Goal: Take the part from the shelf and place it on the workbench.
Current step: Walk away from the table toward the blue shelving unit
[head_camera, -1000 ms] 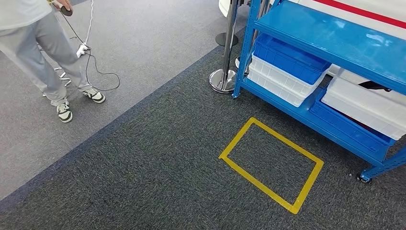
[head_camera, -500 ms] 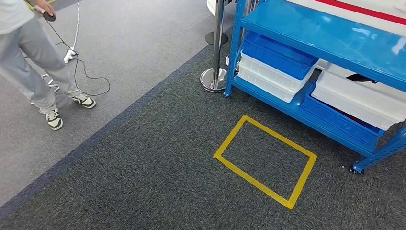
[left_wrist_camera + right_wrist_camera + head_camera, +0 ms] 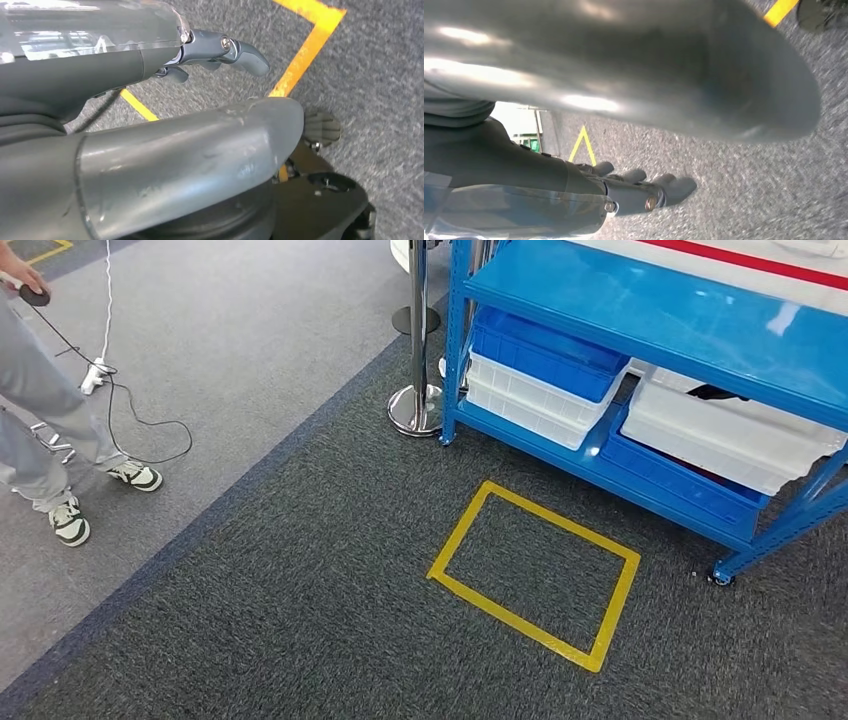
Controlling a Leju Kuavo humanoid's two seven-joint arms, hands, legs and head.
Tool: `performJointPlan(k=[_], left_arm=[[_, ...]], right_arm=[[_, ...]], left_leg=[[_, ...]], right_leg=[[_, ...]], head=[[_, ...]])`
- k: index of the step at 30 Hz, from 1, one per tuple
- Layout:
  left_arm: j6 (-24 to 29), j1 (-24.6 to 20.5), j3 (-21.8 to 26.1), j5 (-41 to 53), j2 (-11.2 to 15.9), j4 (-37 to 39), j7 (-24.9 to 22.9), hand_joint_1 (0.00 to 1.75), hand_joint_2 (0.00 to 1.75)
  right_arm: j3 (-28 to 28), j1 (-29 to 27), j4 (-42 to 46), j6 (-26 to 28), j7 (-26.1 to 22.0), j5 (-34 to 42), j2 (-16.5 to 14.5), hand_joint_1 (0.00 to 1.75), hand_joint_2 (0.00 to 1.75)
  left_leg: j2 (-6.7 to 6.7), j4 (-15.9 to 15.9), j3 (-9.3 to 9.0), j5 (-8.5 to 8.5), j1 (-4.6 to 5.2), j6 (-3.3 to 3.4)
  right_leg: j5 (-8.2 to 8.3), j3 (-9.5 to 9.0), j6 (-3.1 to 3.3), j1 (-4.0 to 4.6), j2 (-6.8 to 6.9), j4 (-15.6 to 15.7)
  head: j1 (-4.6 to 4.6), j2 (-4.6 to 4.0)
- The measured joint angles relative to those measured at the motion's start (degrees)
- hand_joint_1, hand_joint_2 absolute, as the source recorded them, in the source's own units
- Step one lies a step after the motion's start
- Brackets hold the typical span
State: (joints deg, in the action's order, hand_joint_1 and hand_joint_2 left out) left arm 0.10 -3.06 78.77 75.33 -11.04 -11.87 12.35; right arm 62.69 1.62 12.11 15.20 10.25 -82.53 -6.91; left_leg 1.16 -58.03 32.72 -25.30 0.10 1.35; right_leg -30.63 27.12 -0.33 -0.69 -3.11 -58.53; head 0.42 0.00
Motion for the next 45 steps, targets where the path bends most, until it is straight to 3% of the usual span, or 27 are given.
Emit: performJointPlan(k=[2,5,6,7,8,10,12,15,17,18,21,22,23,26,28,30,32,34,36,37,38,39,41,42,43,45], left_arm=[[0.0,0.0,0.0,0.2,-0.1,0.0,0.0,0.00,0.00],[0.1,0.0,0.0,0.5,-0.1,0.0,-0.1,0.00,0.00],[0.2,0.0,0.0,0.5,-0.2,0.0,-0.1,0.00,0.00],[0.2,0.0,0.0,0.6,-0.2,0.0,-0.1,0.00,0.00],[0.2,0.0,0.0,0.6,-0.2,0.0,-0.2,0.00,0.00],[0.2,0.0,0.0,0.6,-0.3,0.0,-0.2,0.00,0.00],[0.2,0.0,0.0,0.6,-0.3,0.0,-0.2,0.00,0.00],[0.2,-0.1,0.0,0.6,-0.3,0.0,-0.3,0.00,0.00],[0.2,-0.2,0.0,0.6,-0.3,0.0,-0.3,0.00,0.00],[0.2,-0.2,0.0,0.6,-0.3,0.0,-0.3,0.00,0.00],[0.1,-0.1,0.0,0.5,-0.3,0.0,-0.3,0.00,0.00],[0.0,0.0,0.0,0.5,-0.3,0.0,-0.3,0.00,0.00],[-0.1,0.1,0.0,0.5,-0.3,0.0,-0.3,0.00,0.00],[-0.1,0.3,0.0,0.5,-0.2,0.0,-0.3,0.00,0.00],[-0.2,0.3,0.0,0.4,0.0,0.0,-0.3,0.00,0.00],[-0.2,0.3,0.0,0.4,0.0,0.0,-0.4,0.00,0.00],[-0.2,0.4,0.0,0.4,0.0,0.0,-0.4,0.00,0.00],[-0.2,0.3,0.0,0.4,0.0,0.0,-0.4,0.00,0.00],[-0.2,0.3,0.0,0.4,0.0,0.0,-0.4,0.00,0.00],[-0.3,0.3,0.0,0.4,0.0,0.0,-0.4,0.00,0.00],[-0.3,0.4,0.0,0.4,0.0,0.0,-0.5,0.00,0.00],[-0.4,0.4,0.0,0.4,0.0,0.0,-0.5,0.00,0.00],[-0.5,0.5,0.0,0.4,0.0,0.0,-0.7,0.00,0.00],[-0.5,0.5,0.0,0.4,0.0,0.0,-0.7,0.00,0.00],[-0.5,0.5,0.0,0.4,0.0,0.0,-0.8,0.00,0.00],[-0.6,0.4,0.0,0.4,0.0,0.0,-0.8,0.00,0.00]], right_arm=[[0.0,0.0,0.0,0.0,0.0,0.0,0.0,0.00,0.00],[0.0,0.2,0.0,-0.1,0.0,-0.1,0.0,0.00,0.00],[0.0,0.3,0.0,-0.1,0.0,-0.1,0.0,0.00,0.00],[0.0,0.2,0.0,-0.1,0.0,-0.1,0.0,0.00,0.00],[0.0,0.2,0.0,-0.1,0.0,-0.2,0.0,0.00,0.00],[0.0,0.0,0.0,-0.1,0.0,-0.3,0.1,0.00,0.00],[0.0,0.1,0.0,-0.1,0.0,-0.3,0.1,0.00,0.00],[0.0,0.2,0.0,-0.1,0.0,-0.4,0.1,0.00,0.00],[0.0,0.2,0.0,-0.1,0.0,-0.4,0.1,0.00,0.00],[0.0,0.2,0.0,-0.1,0.0,-0.4,0.1,0.00,0.00],[0.0,0.2,0.0,0.0,0.0,-0.4,0.1,0.00,0.00],[0.0,0.2,0.0,0.0,0.0,-0.5,0.1,0.00,0.00],[0.0,0.2,0.0,0.0,0.0,-0.5,0.1,0.00,0.00],[0.0,0.1,0.0,0.0,0.0,-0.7,-0.2,0.00,0.00],[0.0,0.1,-0.1,0.0,-0.1,-0.8,-0.4,0.00,0.00],[0.0,0.1,-0.1,0.0,-0.1,-0.8,-0.5,0.00,0.00],[0.0,0.1,-0.1,0.0,-0.1,-0.8,-0.5,0.00,0.00],[0.0,0.2,-0.1,0.0,-0.1,-0.8,-0.5,0.00,0.00],[0.0,0.2,-0.1,0.0,-0.2,-0.8,-0.5,0.00,0.00],[0.0,0.2,-0.1,0.0,-0.2,-0.8,-0.5,0.00,0.00],[0.0,0.1,-0.1,0.0,-0.2,-0.9,-0.4,0.00,0.00],[0.0,-0.1,-0.1,0.0,-0.2,-0.9,-0.4,0.00,0.00],[0.0,-0.4,-0.1,0.0,-0.2,-1.0,-0.4,0.00,0.00],[0.0,-0.4,-0.1,-0.1,-0.2,-1.0,-0.4,0.00,0.00],[0.0,-0.4,-0.1,-0.1,-0.2,-1.0,-0.4,0.00,0.00],[0.0,-0.3,-0.1,-0.1,-0.3,-1.1,-0.4,0.00,0.00]], left_leg=[[-0.38,1.2,-1.39,-0.03,-0.29,0.46],[-1.19,1.7,-2.25,-0.40,-0.36,0.77],[-1.46,1.7,-2.41,-0.63,-0.36,0.77],[-1.67,1.7,-2.67,-0.91,-0.38,0.71],[-1.86,1.6,-3.04,-1.24,-0.44,0.59],[-2.21,1.4,-3.83,-2.05,-0.56,0.09],[-2.67,1.2,-4.20,-2.94,-0.43,-0.75],[-3.36,0.4,-4.83,-3.65,-0.22,-2.00],[-2.91,-1.8,-4.40,-4.91,-0.42,-2.49],[-2.57,-4.4,-3.14,-6.20,-0.54,-2.68],[-1.93,-14.7,3.14,-10.12,-0.66,-2.93],[-1.85,-16.0,4.54,-10.03,-0.65,-2.84],[-1.77,-15.2,4.96,-8.65,-0.60,-2.58],[-0.98,-5.4,2.57,-1.66,0.02,-0.84],[-0.29,-1.4,1.47,-0.58,0.52,0.23],[-0.29,-0.2,0.49,-0.85,0.59,0.75],[-0.63,1.1,-1.26,-0.39,0.28,1.03],[-1.02,1.9,-2.54,-0.51,0.06,1.14],[-1.43,1.9,-3.17,-1.11,0.03,1.18],[-1.61,1.9,-3.62,-1.54,-0.03,1.07],[-1.73,1.9,-4.16,-2.01,-0.13,0.89],[-1.82,1.9,-4.85,-2.55,-0.27,0.62],[-2.08,1.6,-6.24,-3.84,-0.49,-0.14],[-2.29,1.5,-6.66,-4.49,-0.49,-0.60],[-2.53,1.3,-6.91,-5.09,-0.44,-1.07],[-2.92,1.0,-7.44,-5.69,-0.36,-1.91]], right_leg=[[-0.72,0.83,-0.45,0.03,1.09,-2.6],[-4.85,6.76,-1.11,-0.16,2.36,-11.6],[-5.57,8.73,-1.37,-0.25,2.44,-13.9],[-5.11,9.91,-1.61,-0.36,2.53,-14.6],[-3.37,10.08,-1.78,-0.48,2.68,-13.3],[1.94,8.07,-1.81,-0.65,3.58,-6.6],[3.80,6.63,-1.14,-0.37,4.94,-1.6],[3.75,6.41,0.37,-0.21,4.77,-0.7],[3.67,5.67,1.11,-0.28,4.17,-0.6],[3.54,5.32,1.44,-0.25,3.94,-0.6],[2.85,4.69,2.06,0.10,3.05,-0.6],[2.55,4.35,2.14,0.24,2.64,-0.6],[2.22,3.87,2.17,0.38,2.23,-0.6],[1.14,2.40,2.07,0.70,1.30,-0.6],[0.74,1.98,1.55,0.60,0.84,-0.5],[1.11,1.66,0.80,0.52,0.58,-0.8],[0.92,1.69,0.25,0.55,1.24,-2.4],[-1.22,4.15,-0.18,0.38,2.12,-6.9],[-4.01,8.57,-0.69,0.03,2.40,-12.9],[-4.54,10.32,-0.98,-0.20,2.48,-14.5],[-3.83,11.10,-1.26,-0.42,2.59,-14.3],[-1.88,10.96,-1.49,-0.64,2.82,-12.2],[3.21,9.43,-1.76,-0.89,3.89,-5.6],[4.71,8.82,-1.56,-0.82,4.44,-3.2],[5.47,8.58,-1.20,-0.70,4.78,-1.9],[5.18,8.45,-0.13,-0.50,4.45,-1.7]], head=[[0.23,0.00],[0.65,0.00],[0.68,0.00],[0.69,0.00],[0.70,0.00],[0.76,0.00],[0.98,0.00],[0.92,0.01],[0.71,0.01],[0.60,0.01],[0.37,0.00],[0.33,0.00],[0.31,0.00],[0.38,0.00],[0.44,0.00],[0.43,0.00],[0.59,0.00],[0.89,0.00],[1.04,0.00],[1.04,0.00],[1.07,0.00],[1.07,0.00],[1.16,0.00],[1.21,0.00],[1.27,0.00],[1.20,0.00]])
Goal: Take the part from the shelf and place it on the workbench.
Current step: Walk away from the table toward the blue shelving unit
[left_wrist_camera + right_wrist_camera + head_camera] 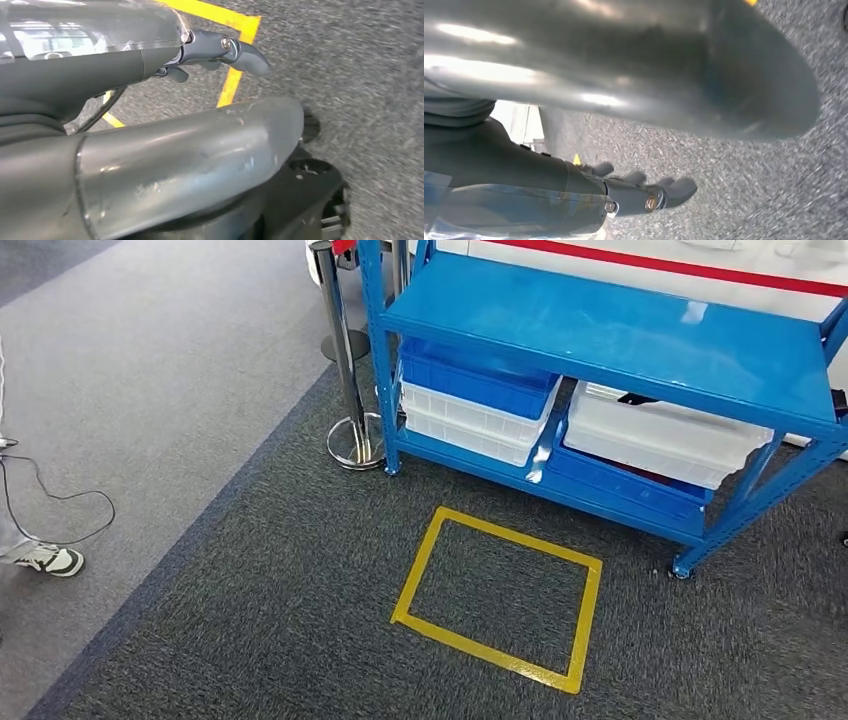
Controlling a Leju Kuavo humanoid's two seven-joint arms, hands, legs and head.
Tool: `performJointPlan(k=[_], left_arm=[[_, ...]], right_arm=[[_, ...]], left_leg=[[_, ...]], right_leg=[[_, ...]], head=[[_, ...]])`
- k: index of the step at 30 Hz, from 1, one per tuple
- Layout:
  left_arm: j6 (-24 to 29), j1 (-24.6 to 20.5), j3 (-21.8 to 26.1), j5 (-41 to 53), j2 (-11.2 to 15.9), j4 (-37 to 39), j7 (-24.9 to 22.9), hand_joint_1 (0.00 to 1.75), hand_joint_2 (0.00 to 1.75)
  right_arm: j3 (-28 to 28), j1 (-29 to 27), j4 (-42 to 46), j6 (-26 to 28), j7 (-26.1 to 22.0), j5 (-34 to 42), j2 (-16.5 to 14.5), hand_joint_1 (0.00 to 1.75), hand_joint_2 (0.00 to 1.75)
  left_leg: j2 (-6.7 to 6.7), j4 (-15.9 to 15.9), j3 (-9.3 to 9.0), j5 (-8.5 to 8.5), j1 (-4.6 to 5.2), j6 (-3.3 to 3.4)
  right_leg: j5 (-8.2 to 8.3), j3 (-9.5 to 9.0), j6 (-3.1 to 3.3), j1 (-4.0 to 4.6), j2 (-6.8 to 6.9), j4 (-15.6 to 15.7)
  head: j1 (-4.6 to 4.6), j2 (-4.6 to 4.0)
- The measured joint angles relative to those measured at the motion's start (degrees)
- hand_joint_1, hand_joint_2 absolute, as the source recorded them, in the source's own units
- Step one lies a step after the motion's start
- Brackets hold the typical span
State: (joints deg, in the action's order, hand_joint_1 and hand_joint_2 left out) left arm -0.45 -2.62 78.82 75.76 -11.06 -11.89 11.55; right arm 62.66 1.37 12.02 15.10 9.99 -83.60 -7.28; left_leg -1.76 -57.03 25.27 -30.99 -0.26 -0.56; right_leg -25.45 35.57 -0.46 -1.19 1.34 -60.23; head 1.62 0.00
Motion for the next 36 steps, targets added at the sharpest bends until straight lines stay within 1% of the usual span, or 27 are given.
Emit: performJointPlan(k=[2,3,4,6,7,8,9,11,12,13,15,16,18,19,21,22,23,24,25,26,27,28,30,32,33,34,36], left_arm=[[-0.1,-0.1,0.0,0.0,0.0,0.0,0.0,0.00,0.00],[-0.1,-0.2,0.0,0.0,0.0,0.0,0.0,0.00,0.00],[-0.1,-0.3,0.0,0.0,0.0,0.0,0.0,0.00,0.00],[-0.1,-0.3,0.0,0.0,0.0,0.0,0.0,0.00,0.00],[-0.1,-0.2,0.0,0.0,0.0,0.0,0.0,0.00,0.00],[-0.1,0.0,0.0,0.0,0.0,0.0,0.0,0.00,0.00],[-0.1,0.1,0.0,0.0,0.0,0.0,0.0,0.00,0.00],[-0.1,0.2,0.0,0.1,0.0,0.0,0.0,0.00,0.00],[-0.1,0.2,0.0,0.1,0.1,0.0,0.0,0.00,0.00],[-0.1,0.2,0.0,0.1,0.1,0.0,-0.1,0.00,0.00],[-0.1,0.2,0.0,0.2,0.2,0.0,-0.1,0.00,0.00],[-0.2,0.2,0.0,0.2,0.2,0.0,-0.1,0.00,0.00],[-0.2,0.2,0.0,0.3,0.2,0.0,-0.1,0.00,0.00],[-0.2,0.2,0.0,0.3,0.1,0.0,-0.1,0.00,0.00],[-0.2,0.2,0.0,0.3,0.2,0.0,-0.1,0.00,0.00],[-0.2,0.2,0.0,0.4,0.2,0.0,-0.1,0.00,0.00],[-0.2,0.2,0.0,0.4,0.2,0.0,-0.1,0.00,0.00],[-0.2,0.2,0.0,0.4,0.2,0.0,-0.1,0.00,0.00],[-0.2,0.2,0.0,0.4,0.1,0.0,-0.1,0.00,0.00],[-0.3,0.2,0.0,0.5,0.1,0.0,-0.1,0.00,0.00],[-0.3,0.2,0.0,0.5,0.1,0.0,-0.1,0.00,0.00],[-0.3,0.2,0.0,0.5,0.1,0.0,-0.1,0.00,0.00],[-0.3,0.1,0.0,0.5,0.1,0.0,-0.1,0.00,0.00],[-0.4,-0.1,0.0,0.6,0.2,0.0,-0.2,0.00,0.00],[-0.4,-0.2,0.0,0.6,0.2,0.0,-0.3,0.00,0.00],[-0.4,-0.2,0.0,0.6,0.2,0.0,-0.4,0.00,0.00],[-0.5,-0.2,0.0,0.7,0.2,0.0,-0.5,0.00,0.00]], right_arm=[[0.0,0.0,0.0,0.0,0.0,0.0,0.0,0.00,0.00],[0.0,0.0,0.0,0.0,0.0,-0.1,0.0,0.00,0.00],[0.0,0.1,0.0,0.0,0.0,-0.1,0.0,0.00,0.00],[0.0,0.1,0.0,0.0,-0.1,-0.3,0.0,0.00,0.00],[0.0,0.1,0.0,0.0,-0.1,-0.3,0.0,0.00,0.00],[0.0,0.1,0.0,0.0,-0.2,-0.3,0.0,0.00,0.00],[0.0,0.1,0.0,0.0,-0.2,-0.3,0.0,0.00,0.00],[0.0,0.1,0.0,0.0,-0.2,-0.4,0.0,0.00,0.00],[0.0,0.1,0.0,0.0,-0.2,-0.4,-0.1,0.00,0.00],[0.0,0.2,0.0,0.0,-0.2,-0.4,-0.2,0.00,0.00],[0.0,0.2,0.0,0.0,-0.2,-0.4,-0.3,0.00,0.00],[0.0,0.3,0.0,0.0,-0.2,-0.4,-0.3,0.00,0.00],[0.0,0.3,0.0,0.0,-0.2,-0.4,-0.3,0.00,0.00],[0.0,0.3,0.0,0.0,-0.2,-0.4,-0.2,0.00,0.00],[0.0,0.3,0.0,0.0,-0.2,-0.4,-0.2,0.00,0.00],[0.0,0.3,0.0,0.0,-0.2,-0.4,-0.2,0.00,0.00],[0.0,0.3,0.0,0.0,-0.2,-0.4,-0.2,0.00,0.00],[0.0,0.3,0.0,0.0,-0.2,-0.4,-0.2,0.00,0.00],[0.0,0.2,0.0,0.0,-0.2,-0.4,-0.2,0.00,0.00],[0.0,0.2,0.0,0.0,-0.2,-0.4,-0.2,0.00,0.00],[0.0,0.1,0.0,0.0,-0.2,-0.4,-0.2,0.00,0.00],[0.0,0.2,0.0,0.0,-0.2,-0.4,-0.2,0.00,0.00],[0.0,0.3,0.0,0.0,-0.1,-0.4,-0.2,0.00,0.00],[0.0,0.4,0.0,-0.1,-0.1,-0.4,-0.2,0.00,0.00],[0.0,0.4,0.0,-0.1,0.0,-0.4,-0.2,0.00,0.00],[0.0,0.3,0.0,-0.1,0.1,-0.4,-0.2,0.00,0.00],[0.0,0.3,0.0,-0.1,0.1,-0.4,-0.2,0.00,0.00]], left_leg=[[0.17,-1.7,0.07,-0.25,-0.20,-0.57],[0.43,-3.9,1.14,-0.71,-0.32,-0.78],[0.73,-7.1,3.05,-1.68,-0.41,-0.97],[1.07,-14.1,7.83,-4.63,-0.45,-1.20],[1.12,-16.2,9.73,-5.52,-0.45,-1.22],[1.15,-16.5,10.77,-5.23,-0.44,-1.11],[1.20,-14.9,10.91,-3.46,-0.42,-0.92],[1.70,-8.0,9.39,2.16,-0.27,-0.21],[2.09,-5.0,8.65,3.63,-0.13,0.18],[2.46,-3.0,8.13,4.32,0.01,0.54],[2.75,-2.1,7.81,3.98,0.23,1.05],[2.67,-1.6,7.43,4.54,0.01,1.33],[2.29,-0.4,6.41,5.09,-0.29,1.98],[2.06,0.2,5.91,5.22,-0.44,2.27],[1.56,0.4,5.31,4.81,-0.22,2.61],[1.33,0.4,5.03,4.50,-0.15,2.63],[1.10,0.4,4.62,4.10,-0.10,2.63],[0.95,0.4,4.11,3.69,-0.09,2.55],[0.85,0.4,3.49,3.23,-0.09,2.41],[0.71,0.4,2.92,2.72,-0.08,2.19],[0.57,0.2,2.44,2.14,0.07,1.87],[0.39,0.2,2.12,1.63,0.22,1.55],[-0.07,0.1,1.75,0.91,0.50,0.96],[-0.36,0.0,1.29,0.30,0.42,0.40],[-0.17,-0.9,1.46,-0.39,0.34,0.09],[0.18,-3.1,2.39,-1.58,0.20,-0.24],[0.88,-10.5,6.40,-4.46,-0.10,-0.74]], right_leg=[[-0.21,-0.82,0.83,-0.13,-0.58,0.3],[-0.36,-1.30,1.17,-0.19,-0.78,0.5],[-0.55,-1.67,1.45,-0.19,-0.95,0.7],[-1.07,-2.14,1.79,-0.06,-1.51,0.7],[-1.38,-2.46,1.86,0.03,-1.89,0.7],[-1.70,-2.88,1.87,0.11,-2.27,0.7],[-2.03,-3.39,1.86,0.18,-2.65,0.7],[-2.66,-4.38,1.74,0.30,-3.28,0.8],[-2.91,-4.66,1.59,0.35,-3.57,0.8],[-3.13,-4.74,1.34,0.37,-3.80,0.8],[-3.46,-4.76,0.66,0.36,-4.20,0.9],[-3.67,-4.95,0.27,0.36,-4.23,1.0],[-4.84,-4.63,-0.25,0.51,-3.44,-0.6],[-5.96,-3.72,-0.39,0.55,-2.87,-2.6],[-8.93,0.44,-0.61,0.45,-2.10,-9.7],[-9.64,2.52,-0.75,0.39,-1.99,-12.8],[-9.36,4.01,-0.87,0.34,-1.89,-14.5],[-7.77,4.24,-0.94,0.32,-1.76,-13.8],[-5.22,3.32,-0.92,0.31,-1.54,-11.0],[-2.60,1.80,-0.79,0.33,-1.03,-6.9],[-0.91,0.23,-0.59,0.49,-0.44,-3.2],[-0.05,-0.89,-0.29,0.60,-0.03,-0.6],[-0.50,-1.54,0.35,0.90,0.05,0.8],[-0.80,-1.84,1.02,0.75,-0.51,0.9],[-0.96,-2.17,1.37,0.63,-0.69,1.1],[-1.13,-2.54,1.71,0.48,-0.83,1.3],[-1.61,-3.07,2.18,0.45,-1.19,1.4]], head=[[-0.26,0.00],[-0.44,0.00],[-0.66,0.00],[-0.91,0.00],[-0.94,0.00],[-0.94,0.00],[-0.97,0.00],[-0.99,0.00],[-0.97,0.00],[-0.97,0.00],[-0.98,0.00],[-1.02,0.00],[-0.80,0.00],[-0.68,0.00],[-0.53,0.00],[-0.52,0.00],[-0.53,0.00],[-0.52,0.00],[-0.50,0.00],[-0.48,0.00],[-0.44,0.00],[-0.44,0.00],[-0.58,0.00],[-0.75,0.00],[-0.95,0.00],[-1.14,0.00],[-1.54,0.00]])
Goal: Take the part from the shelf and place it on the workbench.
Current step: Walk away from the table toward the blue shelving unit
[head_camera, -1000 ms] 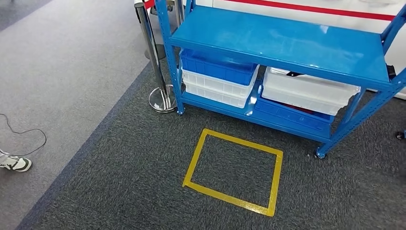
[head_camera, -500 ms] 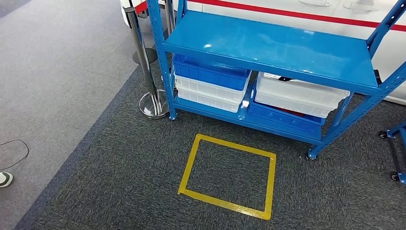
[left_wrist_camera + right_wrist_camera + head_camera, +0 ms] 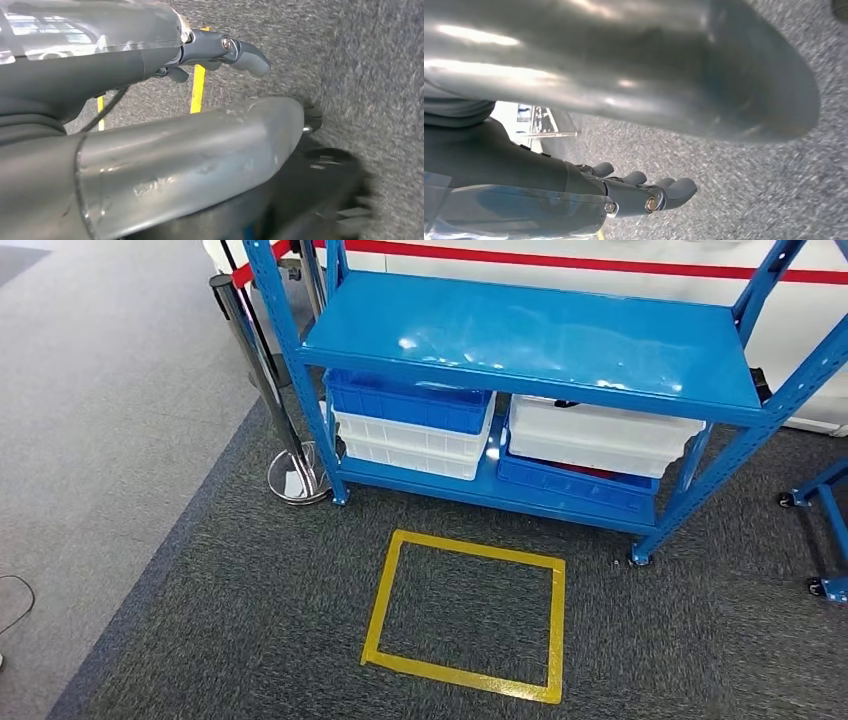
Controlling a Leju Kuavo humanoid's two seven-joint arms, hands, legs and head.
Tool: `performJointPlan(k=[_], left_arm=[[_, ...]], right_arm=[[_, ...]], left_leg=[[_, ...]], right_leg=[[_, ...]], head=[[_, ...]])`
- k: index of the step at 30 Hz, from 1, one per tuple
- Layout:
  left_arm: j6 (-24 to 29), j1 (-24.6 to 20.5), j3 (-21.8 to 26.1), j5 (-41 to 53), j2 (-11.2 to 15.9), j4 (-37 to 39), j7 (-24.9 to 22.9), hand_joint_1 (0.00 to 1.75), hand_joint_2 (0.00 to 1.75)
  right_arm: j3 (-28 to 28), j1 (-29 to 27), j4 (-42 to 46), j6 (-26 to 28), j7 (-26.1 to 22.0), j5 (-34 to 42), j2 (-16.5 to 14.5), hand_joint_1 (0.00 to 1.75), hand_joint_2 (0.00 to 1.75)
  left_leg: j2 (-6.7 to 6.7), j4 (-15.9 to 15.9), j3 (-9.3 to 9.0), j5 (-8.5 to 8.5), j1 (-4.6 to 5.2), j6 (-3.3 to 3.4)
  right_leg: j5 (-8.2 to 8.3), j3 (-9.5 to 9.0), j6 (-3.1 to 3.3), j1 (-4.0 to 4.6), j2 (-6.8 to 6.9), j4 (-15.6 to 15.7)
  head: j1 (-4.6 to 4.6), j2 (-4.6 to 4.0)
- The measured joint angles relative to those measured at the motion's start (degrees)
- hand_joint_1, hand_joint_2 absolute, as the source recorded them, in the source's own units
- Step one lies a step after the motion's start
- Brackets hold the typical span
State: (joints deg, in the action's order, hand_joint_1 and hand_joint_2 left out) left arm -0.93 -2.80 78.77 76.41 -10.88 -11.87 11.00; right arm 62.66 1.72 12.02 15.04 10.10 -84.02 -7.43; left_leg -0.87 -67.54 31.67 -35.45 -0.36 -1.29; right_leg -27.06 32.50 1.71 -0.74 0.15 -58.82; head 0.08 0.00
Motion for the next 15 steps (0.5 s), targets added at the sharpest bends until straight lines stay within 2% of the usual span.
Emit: performJointPlan(k=[1,2,3,4,5,6,7,8,10,12,13,15], left_arm=[[0.0,0.1,0.0,0.0,0.0,0.0,-0.1,0.00,0.00],[-0.1,0.2,0.0,0.0,0.0,0.0,-0.1,0.00,0.00],[-0.1,0.3,0.0,0.0,0.0,0.0,-0.1,0.00,0.00],[-0.1,0.3,0.0,0.0,0.0,0.0,-0.1,0.00,0.00],[-0.2,0.4,0.0,0.0,0.0,0.0,-0.1,0.00,0.00],[-0.2,0.4,0.0,0.0,0.0,0.0,-0.1,0.00,0.00],[-0.2,0.4,0.0,0.0,0.0,0.0,-0.1,0.00,0.00],[-0.2,0.4,0.0,0.0,0.0,0.0,-0.1,0.00,0.00],[-0.2,0.2,0.0,0.0,0.1,0.0,-0.1,0.00,0.00],[-0.2,0.2,0.0,0.0,0.0,0.0,0.0,0.00,0.00],[-0.2,0.2,0.0,0.1,0.0,0.0,0.0,0.00,0.00],[-0.2,0.3,0.0,0.2,0.0,0.0,0.0,0.00,0.00]], right_arm=[[0.0,0.0,0.0,0.0,0.0,0.0,0.0,0.00,0.00],[0.0,0.0,0.0,0.0,0.0,0.0,0.0,0.00,0.00],[0.0,0.0,0.0,0.0,0.0,0.0,0.0,0.00,0.00],[0.0,0.0,0.0,0.0,0.0,0.0,0.0,0.00,0.00],[0.0,0.0,0.0,0.0,0.0,0.0,0.0,0.00,0.00],[0.0,0.0,0.0,0.0,0.0,0.0,-0.1,0.00,0.00],[0.0,0.0,0.0,0.0,-0.1,0.0,-0.1,0.00,0.00],[0.0,0.1,0.0,0.0,-0.1,0.0,-0.1,0.00,0.00],[0.0,0.1,0.0,0.0,-0.1,0.0,-0.1,0.00,0.00],[0.0,0.1,0.0,0.0,-0.1,0.0,-0.1,0.00,0.00],[0.0,0.2,0.0,0.0,-0.1,0.0,-0.1,0.00,0.00],[0.0,0.2,0.0,0.0,0.0,0.0,-0.1,0.00,0.00]], left_leg=[[0.13,-3.7,2.43,-0.94,-0.13,-0.17],[0.20,-5.9,4.21,-0.80,-0.20,-0.24],[0.24,-6.1,5.14,0.40,-0.24,-0.23],[0.31,-4.1,4.99,2.80,-0.25,-0.09],[0.58,-0.3,4.03,5.80,-0.24,0.18],[1.10,3.2,2.94,8.00,-0.14,0.55],[1.57,6.2,1.88,9.38,-0.02,0.97],[1.94,7.9,1.25,9.71,0.10,1.31],[2.01,8.9,0.68,9.11,0.25,1.81],[1.68,9.9,-0.05,9.15,0.01,2.33],[1.45,10.5,-0.50,9.18,-0.14,2.68],[0.89,10.9,-1.19,8.85,-0.16,3.28]], right_leg=[[-0.28,-0.27,0.08,0.02,-0.31,0.0],[-0.59,-0.64,0.08,0.03,-0.69,0.0],[-0.93,-1.11,0.02,0.03,-1.10,0.0],[-1.31,-1.71,-0.08,0.03,-1.51,0.0],[-1.72,-2.32,-0.21,0.03,-1.86,0.0],[-2.10,-2.82,-0.40,0.07,-2.16,0.0],[-2.42,-3.13,-0.67,0.09,-2.45,0.1],[-2.62,-3.20,-0.96,0.08,-2.65,0.1],[-2.76,-3.22,-1.65,0.00,-2.94,0.4],[-3.27,-3.28,-2.26,-0.03,-2.32,-0.1],[-4.11,-2.60,-2.47,0.02,-1.81,-1.7],[-6.92,1.19,-2.73,0.00,-0.94,-8.3]], head=[[-0.03,0.00],[-0.04,0.00],[-0.05,0.00],[-0.05,0.00],[-0.06,0.00],[-0.02,0.00],[-0.01,0.00],[-0.02,0.00],[-0.10,0.00],[0.00,0.00],[0.13,0.00],[0.35,0.00]])
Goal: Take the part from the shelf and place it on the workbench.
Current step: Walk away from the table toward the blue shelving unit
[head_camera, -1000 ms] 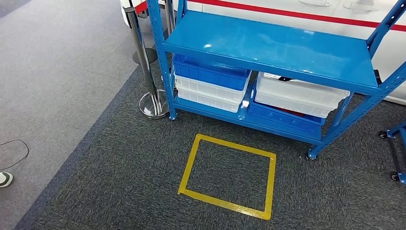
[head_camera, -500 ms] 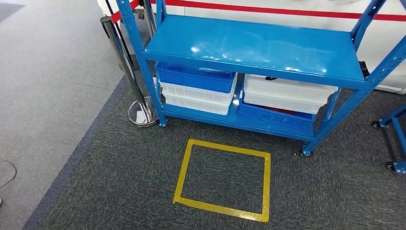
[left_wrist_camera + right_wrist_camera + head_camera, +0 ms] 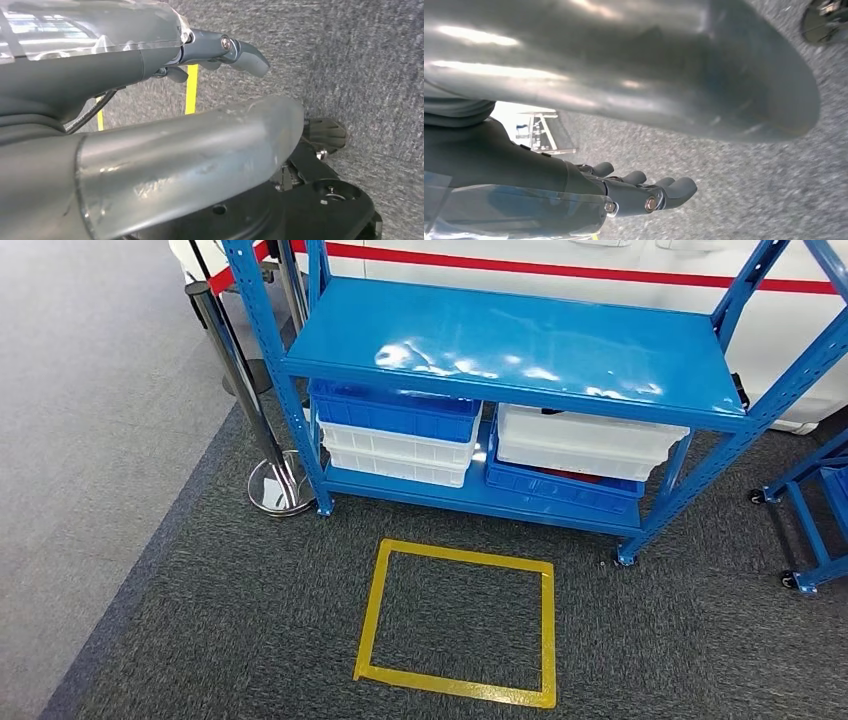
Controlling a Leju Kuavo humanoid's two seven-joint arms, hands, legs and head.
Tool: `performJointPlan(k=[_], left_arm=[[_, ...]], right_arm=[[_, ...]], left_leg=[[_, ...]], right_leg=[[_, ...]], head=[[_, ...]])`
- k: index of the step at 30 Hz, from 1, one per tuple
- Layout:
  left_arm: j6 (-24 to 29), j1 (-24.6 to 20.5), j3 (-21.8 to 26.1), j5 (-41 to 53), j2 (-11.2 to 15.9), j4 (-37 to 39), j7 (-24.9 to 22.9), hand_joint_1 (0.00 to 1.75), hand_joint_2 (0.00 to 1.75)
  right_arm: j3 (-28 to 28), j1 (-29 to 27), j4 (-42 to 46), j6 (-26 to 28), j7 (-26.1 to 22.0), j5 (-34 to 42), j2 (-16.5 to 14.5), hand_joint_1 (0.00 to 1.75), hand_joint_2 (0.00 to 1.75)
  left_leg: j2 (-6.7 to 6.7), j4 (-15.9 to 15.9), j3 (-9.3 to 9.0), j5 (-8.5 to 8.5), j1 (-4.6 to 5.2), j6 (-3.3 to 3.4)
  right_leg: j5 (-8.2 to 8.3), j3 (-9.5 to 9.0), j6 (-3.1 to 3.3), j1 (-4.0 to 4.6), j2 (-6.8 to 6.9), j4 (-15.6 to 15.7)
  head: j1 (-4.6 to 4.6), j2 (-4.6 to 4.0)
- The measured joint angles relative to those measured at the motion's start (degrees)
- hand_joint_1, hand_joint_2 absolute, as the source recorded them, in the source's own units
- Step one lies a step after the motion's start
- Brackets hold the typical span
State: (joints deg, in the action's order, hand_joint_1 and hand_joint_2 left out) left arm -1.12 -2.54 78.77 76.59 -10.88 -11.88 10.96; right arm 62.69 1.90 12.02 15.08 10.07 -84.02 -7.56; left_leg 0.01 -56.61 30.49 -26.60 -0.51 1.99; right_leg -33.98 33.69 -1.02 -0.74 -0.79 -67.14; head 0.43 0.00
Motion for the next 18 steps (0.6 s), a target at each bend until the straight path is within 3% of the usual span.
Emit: performJointPlan(k=[2,3,4,6,7,9,12,14,16,17,18], left_arm=[[0.0,0.0,0.0,0.1,0.0,0.0,0.0,0.00,0.00],[0.0,0.0,0.0,0.2,0.0,0.0,0.0,0.00,0.00],[0.0,0.1,0.0,0.2,0.0,0.0,0.0,0.00,0.00],[0.0,0.1,0.0,0.2,0.0,0.0,0.0,0.00,0.00],[0.0,0.1,0.0,0.2,-0.1,0.0,0.0,0.00,0.00],[0.0,0.1,0.0,0.2,-0.1,0.0,0.0,0.00,0.00],[-0.1,-0.3,0.0,0.2,0.0,0.0,0.0,0.00,0.00],[-0.1,-0.3,0.0,0.2,0.0,0.0,0.0,0.00,0.00],[-0.2,-0.2,0.0,0.3,0.0,0.0,0.0,0.00,0.00],[-0.2,-0.1,0.0,0.3,0.0,0.0,0.0,0.00,0.00],[-0.2,0.0,0.0,0.3,0.0,0.0,0.0,0.00,0.00]], right_arm=[[0.0,-0.1,0.0,0.0,0.0,0.0,0.0,0.00,0.00],[0.0,-0.1,0.0,0.0,0.0,0.0,0.0,0.00,0.00],[0.0,-0.2,0.0,0.0,0.0,0.0,0.0,0.00,0.00],[0.0,-0.3,0.0,0.0,0.0,0.0,0.0,0.00,0.00],[0.0,-0.3,0.0,0.0,0.0,0.0,0.0,0.00,0.00],[0.0,-0.2,0.0,0.0,0.0,0.0,0.0,0.00,0.00],[0.0,-0.1,0.0,0.0,0.1,0.0,0.0,0.00,0.00],[0.0,-0.2,0.0,0.0,0.2,0.0,0.0,0.00,0.00],[0.0,-0.2,0.0,0.0,0.2,0.0,0.0,0.00,0.00],[0.0,-0.2,0.0,0.0,0.2,0.0,0.0,0.00,0.00],[0.0,-0.2,0.0,0.0,0.2,0.0,0.0,0.00,0.00]], left_leg=[[-0.50,0.0,-0.61,-0.63,0.11,0.16],[-0.69,0.0,-1.07,-1.02,0.13,0.11],[-0.82,0.0,-1.67,-1.46,0.13,-0.02],[-1.17,-0.1,-2.99,-2.51,0.19,-0.47],[-1.35,-0.2,-3.43,-3.08,0.33,-0.79],[-1.82,-0.2,-3.88,-3.87,0.59,-1.43],[-2.09,-0.6,-4.34,-4.80,0.53,-2.42],[-1.32,-4.7,-2.61,-6.78,0.30,-3.11],[-0.78,-12.7,2.07,-9.66,0.10,-3.55],[-0.69,-16.2,4.49,-10.35,0.02,-3.67],[-0.66,-17.6,6.01,-9.77,-0.02,-3.69]], right_leg=[[-1.49,4.40,-0.28,-0.10,0.15,-6.4],[-0.57,5.35,-0.37,-0.14,0.25,-7.0],[1.45,5.18,-0.39,-0.16,0.42,-5.5],[6.38,2.46,-0.14,-0.07,1.45,1.8],[7.73,1.13,0.10,0.09,2.00,4.9],[7.86,0.13,0.67,0.40,2.51,7.4],[7.34,-0.28,1.58,0.27,1.69,7.9],[7.02,-0.97,2.20,0.01,1.38,8.3],[6.49,-1.50,2.57,0.01,0.91,8.3],[6.18,-1.84,2.62,0.02,0.55,8.3],[5.83,-2.28,2.58,0.03,0.13,8.3]], head=[[0.04,0.00],[0.05,0.00],[0.08,0.00],[0.19,0.00],[0.24,0.00],[0.11,0.00],[-0.30,0.00],[-0.62,0.00],[-0.80,0.00],[-0.78,0.00],[-0.78,0.00]])
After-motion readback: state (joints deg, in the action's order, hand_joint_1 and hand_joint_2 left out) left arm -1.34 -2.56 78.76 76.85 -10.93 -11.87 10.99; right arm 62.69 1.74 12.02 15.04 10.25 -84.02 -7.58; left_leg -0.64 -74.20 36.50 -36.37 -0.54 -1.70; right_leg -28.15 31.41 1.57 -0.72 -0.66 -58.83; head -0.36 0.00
